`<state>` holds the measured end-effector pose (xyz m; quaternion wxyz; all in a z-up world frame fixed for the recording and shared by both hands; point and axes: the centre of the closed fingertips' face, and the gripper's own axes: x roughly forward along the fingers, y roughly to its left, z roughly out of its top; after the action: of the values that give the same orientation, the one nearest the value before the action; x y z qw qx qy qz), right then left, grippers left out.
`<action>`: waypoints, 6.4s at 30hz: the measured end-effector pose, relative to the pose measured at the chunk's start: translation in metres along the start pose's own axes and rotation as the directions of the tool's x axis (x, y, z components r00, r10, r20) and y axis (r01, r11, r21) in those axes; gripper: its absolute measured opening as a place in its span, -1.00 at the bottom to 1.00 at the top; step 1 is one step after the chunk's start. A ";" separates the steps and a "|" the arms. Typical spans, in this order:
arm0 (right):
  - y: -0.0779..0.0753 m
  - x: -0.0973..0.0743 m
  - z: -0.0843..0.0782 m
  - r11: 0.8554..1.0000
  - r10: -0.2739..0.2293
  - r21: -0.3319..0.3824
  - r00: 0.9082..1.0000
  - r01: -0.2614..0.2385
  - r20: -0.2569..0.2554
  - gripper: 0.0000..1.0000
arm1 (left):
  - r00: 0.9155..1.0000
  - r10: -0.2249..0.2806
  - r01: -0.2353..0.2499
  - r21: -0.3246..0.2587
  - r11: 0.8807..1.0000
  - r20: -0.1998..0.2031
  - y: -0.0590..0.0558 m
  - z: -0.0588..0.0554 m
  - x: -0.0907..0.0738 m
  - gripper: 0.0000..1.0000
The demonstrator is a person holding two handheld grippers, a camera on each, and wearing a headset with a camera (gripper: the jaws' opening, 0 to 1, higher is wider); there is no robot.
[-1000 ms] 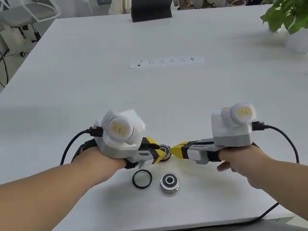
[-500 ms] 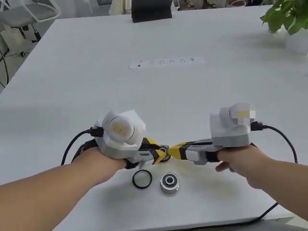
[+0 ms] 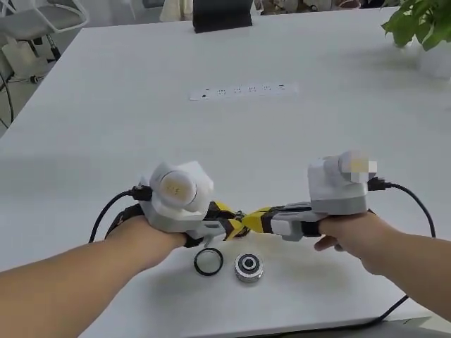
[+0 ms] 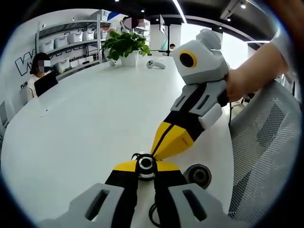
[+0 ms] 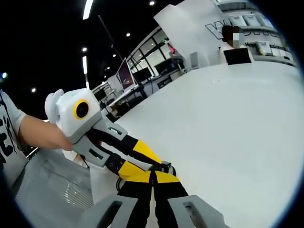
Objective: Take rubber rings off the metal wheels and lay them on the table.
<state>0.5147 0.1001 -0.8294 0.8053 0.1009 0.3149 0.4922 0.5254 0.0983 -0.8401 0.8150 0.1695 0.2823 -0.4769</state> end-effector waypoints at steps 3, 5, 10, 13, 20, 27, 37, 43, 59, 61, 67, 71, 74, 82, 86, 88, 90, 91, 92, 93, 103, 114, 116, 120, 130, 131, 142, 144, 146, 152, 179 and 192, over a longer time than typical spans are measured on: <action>0.001 0.000 0.001 1.000 0.009 0.008 1.000 -0.009 0.004 -1.00 | 1.000 0.000 0.000 0.000 1.000 0.001 0.000 0.000 0.000 -0.86; 0.002 0.000 0.001 1.000 0.015 0.012 1.000 -0.015 0.009 -1.00 | 1.000 0.000 0.000 0.000 1.000 0.001 0.000 0.000 0.000 -0.86; 0.007 -0.002 0.002 0.999 0.045 0.022 0.999 -0.045 0.014 -1.00 | 1.000 0.000 0.000 -0.001 1.000 0.003 0.000 0.000 0.000 -0.86; 0.008 -0.004 0.003 0.997 0.064 0.043 0.998 -0.065 0.023 -1.00 | 1.000 0.001 -0.001 -0.002 1.000 0.003 0.000 0.000 0.000 -0.86; 0.016 -0.007 0.004 0.992 0.086 0.085 0.995 -0.090 0.041 -1.00 | 1.000 0.001 -0.001 -0.004 1.000 0.000 -0.001 0.000 0.000 -0.85; 0.014 -0.004 0.003 0.997 0.047 0.062 0.998 -0.049 0.033 -1.00 | 1.000 0.002 -0.001 -0.015 1.000 0.021 -0.001 0.000 -0.001 -0.85; 0.007 -0.006 0.005 0.998 0.018 0.067 0.999 -0.021 0.043 -1.00 | 1.000 -0.004 0.006 -0.066 0.998 0.017 0.001 0.000 -0.004 -0.84; 0.006 -0.006 0.006 0.997 0.020 0.071 0.999 -0.023 0.044 -1.00 | 0.999 -0.015 0.020 -0.099 0.995 0.045 0.004 0.004 -0.016 -0.82; 0.009 -0.006 0.010 0.996 0.037 0.082 0.998 -0.042 0.060 -1.00 | 0.992 -0.011 0.025 -0.112 0.993 0.124 0.004 0.019 -0.053 -0.48; 0.013 -0.006 0.012 0.996 0.044 0.081 0.997 -0.049 0.067 -1.00 | 0.991 -0.008 0.024 -0.114 0.993 0.135 0.004 0.021 -0.058 -0.41; 0.016 -0.007 0.016 0.994 0.064 0.084 0.995 -0.071 0.081 -1.00 | 0.990 -0.013 0.027 -0.097 0.995 0.139 -0.001 0.017 -0.069 -0.34; 0.020 -0.006 0.018 0.992 0.080 0.089 0.993 -0.088 0.086 -1.00 | 0.990 -0.017 0.028 -0.080 0.996 0.139 -0.004 0.014 -0.078 -0.28; 0.024 -0.005 0.018 0.991 0.093 0.089 0.992 -0.101 0.085 -1.00 | 0.989 -0.002 0.011 -0.064 0.998 0.145 -0.002 0.012 -0.085 -0.15; 0.038 0.000 0.014 0.986 0.139 0.089 0.988 -0.144 0.064 -1.00 | 0.986 0.014 0.002 -0.091 0.996 0.168 -0.005 0.008 -0.104 -0.06; 0.044 0.002 0.011 0.983 0.157 0.090 0.986 -0.161 0.052 -1.00 | 0.986 0.022 -0.005 -0.099 0.995 0.166 -0.005 0.002 -0.110 0.00; 0.048 0.003 0.010 0.981 0.167 0.089 0.985 -0.171 0.045 -1.00 | 0.986 0.020 -0.003 -0.107 0.994 0.164 -0.005 -0.001 -0.112 0.04; 0.051 0.004 0.009 0.980 0.177 0.087 0.984 -0.179 0.038 -1.00 | 0.986 0.025 -0.007 -0.110 0.994 0.165 -0.006 -0.003 -0.116 0.08; 0.053 0.005 0.008 0.979 0.181 0.087 0.983 -0.183 0.035 -1.00 | 0.986 0.024 -0.005 -0.113 0.994 0.165 -0.006 -0.004 -0.117 0.09; 0.054 0.005 0.008 0.979 0.185 0.087 0.982 -0.187 0.033 -1.00 | 0.986 0.023 -0.004 -0.116 0.993 0.166 -0.007 -0.005 -0.118 0.10; 0.056 0.006 0.007 0.977 0.190 0.089 0.981 -0.192 0.027 -1.00 | 0.986 0.025 -0.005 -0.117 0.993 0.166 -0.007 -0.005 -0.120 0.12; 0.068 0.011 -0.004 0.971 0.226 0.091 0.974 -0.223 -0.023 -1.00 | 0.985 0.032 -0.010 -0.124 0.992 0.172 -0.010 -0.008 -0.130 0.21; 0.073 0.019 -0.020 0.966 0.246 0.098 0.965 -0.237 -0.093 -1.00 | 0.985 0.042 -0.021 -0.130 0.991 0.165 -0.007 -0.015 -0.135 0.21; 0.074 0.020 -0.022 0.966 0.249 0.100 0.963 -0.239 -0.104 -1.00 | 0.985 0.043 -0.022 -0.130 0.991 0.165 -0.007 -0.016 -0.135 0.21; 0.073 0.021 -0.025 0.969 0.241 0.094 0.964 -0.231 -0.117 -1.00 | 0.986 0.047 -0.026 -0.134 0.991 0.162 -0.005 -0.018 -0.135 0.21; 0.062 0.020 -0.029 0.976 0.207 0.090 0.970 -0.196 -0.126 -1.00 | 0.988 0.045 -0.025 -0.139 0.990 0.148 -0.004 -0.024 -0.134 0.21; 0.062 0.021 -0.030 0.976 0.207 0.089 0.970 -0.197 -0.126 -1.00 | 0.988 0.045 -0.025 -0.139 0.990 0.148 -0.004 -0.024 -0.133 0.21; 0.057 0.020 -0.031 0.985 0.170 0.030 0.976 -0.167 -0.135 -0.88 | 0.988 0.044 -0.023 -0.138 0.990 0.148 -0.005 -0.021 -0.134 0.21; 0.056 0.019 -0.031 0.986 0.165 0.023 0.977 -0.164 -0.134 -0.84 | 0.988 0.046 -0.026 -0.140 0.990 0.146 -0.004 -0.022 -0.134 0.21; 0.055 0.019 -0.029 0.987 0.162 0.020 0.978 -0.161 -0.129 -0.79 | 0.988 0.047 -0.027 -0.142 0.990 0.144 -0.004 -0.023 -0.135 0.20; 0.053 0.017 -0.027 0.988 0.154 0.003 0.980 -0.155 -0.123 -0.70 | 0.989 0.046 -0.026 -0.142 0.990 0.142 -0.004 -0.023 -0.134 0.20; 0.026 -0.009 0.002 0.996 0.085 -0.015 0.996 -0.086 -0.033 -0.63 | 0.990 0.031 -0.012 -0.142 0.990 0.135 0.003 -0.014 -0.118 0.15; 0.017 -0.016 0.003 0.998 0.053 -0.025 0.998 -0.054 -0.024 -0.64 | 0.991 0.015 0.003 -0.136 0.991 0.135 0.007 -0.005 -0.102 0.12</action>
<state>0.4994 0.0952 -0.8129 0.7893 0.0935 0.3152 0.5186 0.4905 0.1739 -0.7799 0.8433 0.0816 0.2574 -0.4647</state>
